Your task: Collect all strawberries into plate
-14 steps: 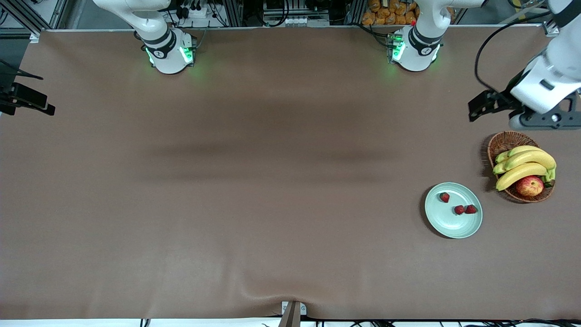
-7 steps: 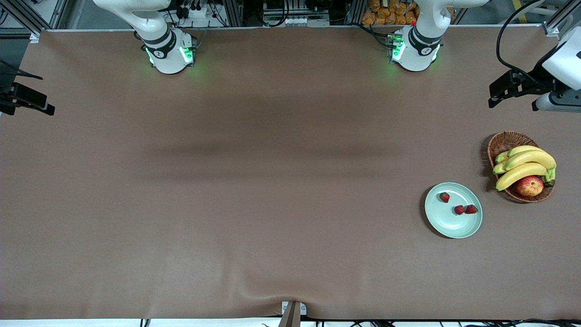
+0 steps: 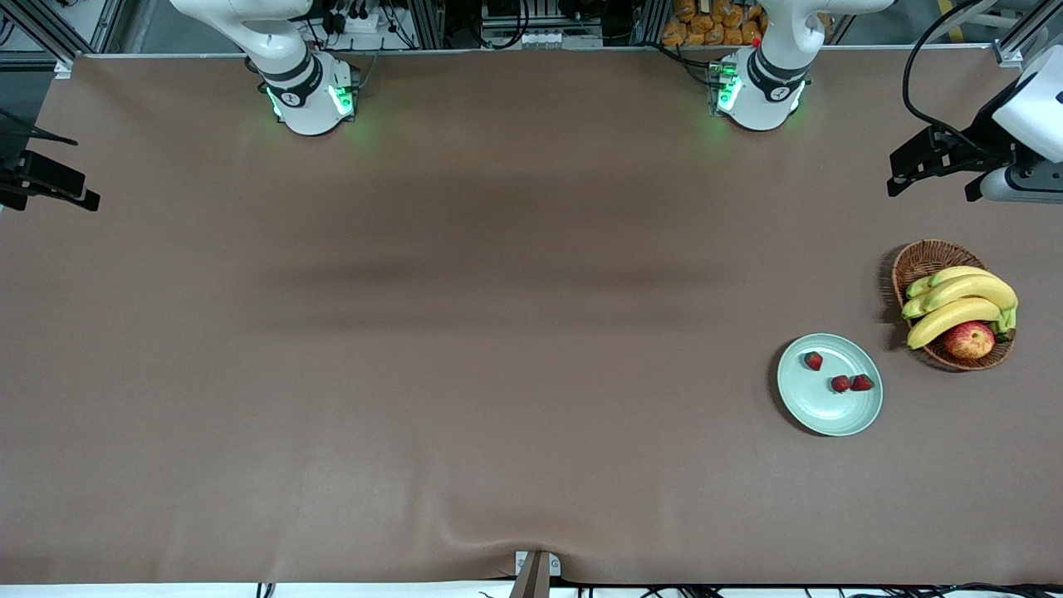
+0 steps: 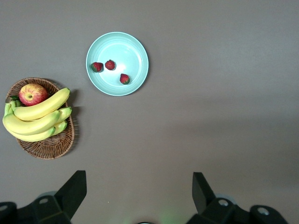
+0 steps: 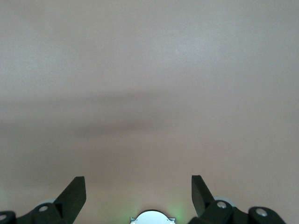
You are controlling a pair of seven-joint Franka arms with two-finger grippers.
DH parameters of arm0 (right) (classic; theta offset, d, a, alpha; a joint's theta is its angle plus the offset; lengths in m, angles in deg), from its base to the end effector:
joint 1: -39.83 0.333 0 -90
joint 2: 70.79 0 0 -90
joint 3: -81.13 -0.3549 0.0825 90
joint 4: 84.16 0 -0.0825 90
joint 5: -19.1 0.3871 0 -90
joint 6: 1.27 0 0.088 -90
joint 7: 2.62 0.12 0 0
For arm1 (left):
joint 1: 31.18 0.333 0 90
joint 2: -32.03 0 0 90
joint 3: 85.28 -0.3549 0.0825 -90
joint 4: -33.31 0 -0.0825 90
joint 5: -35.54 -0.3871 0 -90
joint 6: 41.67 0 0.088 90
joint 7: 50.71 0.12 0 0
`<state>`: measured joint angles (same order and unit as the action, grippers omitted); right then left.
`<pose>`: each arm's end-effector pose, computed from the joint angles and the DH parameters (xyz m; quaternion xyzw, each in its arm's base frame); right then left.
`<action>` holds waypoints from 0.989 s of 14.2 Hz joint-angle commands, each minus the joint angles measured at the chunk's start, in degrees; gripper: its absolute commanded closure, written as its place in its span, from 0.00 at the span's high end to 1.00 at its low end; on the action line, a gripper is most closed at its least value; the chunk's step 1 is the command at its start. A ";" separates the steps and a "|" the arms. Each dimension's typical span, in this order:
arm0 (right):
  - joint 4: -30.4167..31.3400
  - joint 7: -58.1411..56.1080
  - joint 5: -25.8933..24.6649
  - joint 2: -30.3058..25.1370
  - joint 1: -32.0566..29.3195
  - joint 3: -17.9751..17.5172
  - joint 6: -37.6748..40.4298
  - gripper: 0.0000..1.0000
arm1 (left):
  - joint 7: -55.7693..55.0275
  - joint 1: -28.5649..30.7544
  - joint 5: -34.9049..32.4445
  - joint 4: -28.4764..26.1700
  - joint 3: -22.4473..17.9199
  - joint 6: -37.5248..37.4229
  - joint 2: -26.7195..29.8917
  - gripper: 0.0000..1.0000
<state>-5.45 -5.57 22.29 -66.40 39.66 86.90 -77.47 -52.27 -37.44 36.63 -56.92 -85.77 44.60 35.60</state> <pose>0.5547 -0.0472 0.6796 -0.9977 0.0211 0.0580 0.0281 0.5262 -0.0554 0.6767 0.9992 -0.0373 -0.0040 0.0095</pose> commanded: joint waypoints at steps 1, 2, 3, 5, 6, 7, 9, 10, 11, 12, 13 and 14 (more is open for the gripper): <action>-1.01 -0.39 0.06 0.09 -0.44 -0.15 0.70 1.00 | -0.64 -0.07 0.93 1.37 -0.05 -1.45 -0.41 1.00; -1.01 -0.39 0.06 0.09 -0.44 -0.15 0.70 1.00 | -0.55 -0.24 0.76 1.46 -0.05 -1.54 -0.40 1.00; -1.01 -0.39 0.06 0.09 -0.44 -0.15 0.70 1.00 | -0.46 -0.42 0.58 1.37 -0.05 -1.54 -0.23 1.00; -1.01 -0.82 -0.46 0.09 -0.44 -0.07 0.79 1.00 | -0.29 -0.51 0.49 1.46 -0.05 -1.54 -0.23 1.00; -1.01 -2.04 -0.99 0.09 -0.36 -0.15 0.79 1.00 | -0.20 -0.51 0.32 1.37 -0.05 -1.54 -0.23 1.00; -1.01 -3.10 -1.26 0.09 -0.36 -0.15 0.79 1.00 | -0.11 -0.51 0.23 1.37 0.04 -1.54 -0.14 1.00; -1.01 -3.20 -1.17 0.09 -0.36 -0.15 0.79 1.00 | 0.59 -0.51 0.23 1.37 -0.05 -1.54 -0.14 1.00; -1.01 -3.20 -1.17 0.09 -0.36 -0.15 0.79 1.00 | 0.68 -0.51 0.14 1.37 0.04 -1.54 -0.14 1.00; -1.01 -3.20 -1.26 0.09 -0.36 -0.15 0.88 1.00 | 0.68 -0.60 0.05 1.37 0.04 -1.54 -0.14 1.00; -1.01 -3.29 -1.43 0.09 -0.27 -0.15 0.88 1.00 | 0.77 -0.60 -0.47 1.37 0.13 -1.45 -0.14 1.00; -1.01 -3.20 -1.52 0.09 -0.27 -0.15 0.88 1.00 | 0.77 -0.51 -1.26 1.37 0.48 -1.36 -0.14 1.00; -1.01 -3.20 -1.52 0.09 -0.27 -0.15 0.88 1.00 | 0.77 -0.51 -1.61 1.37 0.48 -1.27 -0.23 1.00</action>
<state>-5.46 -7.80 21.57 -66.40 39.66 86.91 -77.44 -52.02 -37.76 36.43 -56.75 -85.52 44.37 35.60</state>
